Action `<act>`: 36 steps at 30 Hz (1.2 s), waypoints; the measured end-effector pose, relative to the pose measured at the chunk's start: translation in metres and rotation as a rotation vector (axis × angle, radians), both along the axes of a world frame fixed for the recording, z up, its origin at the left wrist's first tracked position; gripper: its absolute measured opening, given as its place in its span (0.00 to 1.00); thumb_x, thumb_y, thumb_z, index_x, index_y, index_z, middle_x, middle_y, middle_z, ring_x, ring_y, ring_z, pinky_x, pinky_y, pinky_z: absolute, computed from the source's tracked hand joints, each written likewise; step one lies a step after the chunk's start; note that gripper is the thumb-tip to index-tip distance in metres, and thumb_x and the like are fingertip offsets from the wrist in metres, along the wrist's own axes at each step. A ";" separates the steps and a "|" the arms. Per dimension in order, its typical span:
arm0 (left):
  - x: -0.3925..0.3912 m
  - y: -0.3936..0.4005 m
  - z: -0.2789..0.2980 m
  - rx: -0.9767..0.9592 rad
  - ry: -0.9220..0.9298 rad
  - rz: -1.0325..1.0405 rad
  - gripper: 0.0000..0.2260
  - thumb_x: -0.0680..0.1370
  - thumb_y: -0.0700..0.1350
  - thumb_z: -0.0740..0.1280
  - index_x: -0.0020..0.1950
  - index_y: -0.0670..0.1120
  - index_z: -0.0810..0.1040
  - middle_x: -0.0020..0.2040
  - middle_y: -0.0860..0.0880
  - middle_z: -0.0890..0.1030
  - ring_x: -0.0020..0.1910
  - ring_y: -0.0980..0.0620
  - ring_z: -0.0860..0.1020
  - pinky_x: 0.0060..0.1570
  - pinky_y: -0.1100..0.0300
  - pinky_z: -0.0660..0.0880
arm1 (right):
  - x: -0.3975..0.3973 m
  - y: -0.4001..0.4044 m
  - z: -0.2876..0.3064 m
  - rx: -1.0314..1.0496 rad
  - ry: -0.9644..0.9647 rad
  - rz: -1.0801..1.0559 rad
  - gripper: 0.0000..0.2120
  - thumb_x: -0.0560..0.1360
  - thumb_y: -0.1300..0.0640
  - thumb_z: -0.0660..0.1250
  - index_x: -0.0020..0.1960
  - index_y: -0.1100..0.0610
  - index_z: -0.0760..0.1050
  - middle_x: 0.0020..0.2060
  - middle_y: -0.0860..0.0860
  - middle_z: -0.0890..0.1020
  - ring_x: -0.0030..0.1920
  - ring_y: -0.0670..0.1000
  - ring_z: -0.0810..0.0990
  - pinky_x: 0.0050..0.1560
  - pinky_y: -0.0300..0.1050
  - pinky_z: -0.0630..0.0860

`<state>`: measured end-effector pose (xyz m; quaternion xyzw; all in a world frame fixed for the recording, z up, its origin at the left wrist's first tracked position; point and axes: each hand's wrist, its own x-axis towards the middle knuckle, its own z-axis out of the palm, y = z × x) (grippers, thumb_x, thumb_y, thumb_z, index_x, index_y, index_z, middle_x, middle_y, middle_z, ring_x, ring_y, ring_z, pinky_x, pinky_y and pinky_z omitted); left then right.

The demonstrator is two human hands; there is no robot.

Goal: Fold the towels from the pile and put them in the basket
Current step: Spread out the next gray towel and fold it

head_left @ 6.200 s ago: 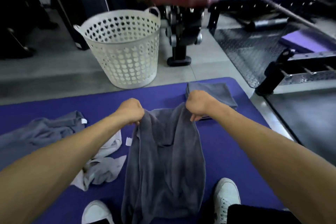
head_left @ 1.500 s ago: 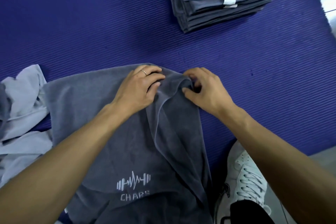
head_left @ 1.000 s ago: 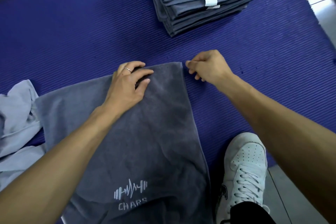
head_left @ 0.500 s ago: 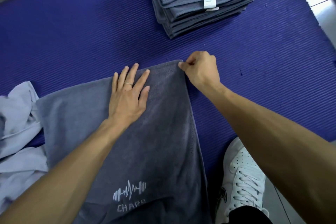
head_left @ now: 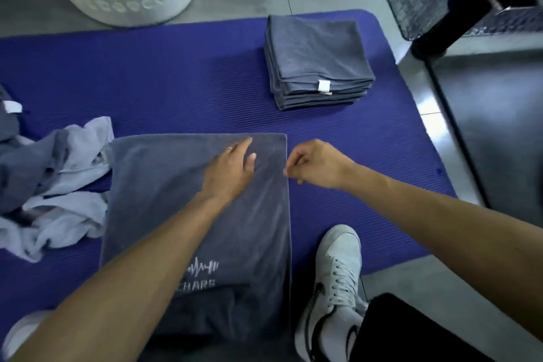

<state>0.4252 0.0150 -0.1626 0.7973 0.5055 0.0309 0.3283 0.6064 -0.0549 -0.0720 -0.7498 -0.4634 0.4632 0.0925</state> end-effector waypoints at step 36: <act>-0.117 -0.249 0.026 -0.153 -0.124 -0.284 0.12 0.75 0.45 0.73 0.58 0.47 0.82 0.52 0.51 0.82 0.53 0.51 0.77 0.54 0.57 0.74 | -0.109 -0.259 -0.073 -0.236 0.978 -0.794 0.04 0.77 0.66 0.68 0.50 0.61 0.78 0.45 0.58 0.85 0.43 0.54 0.86 0.41 0.42 0.81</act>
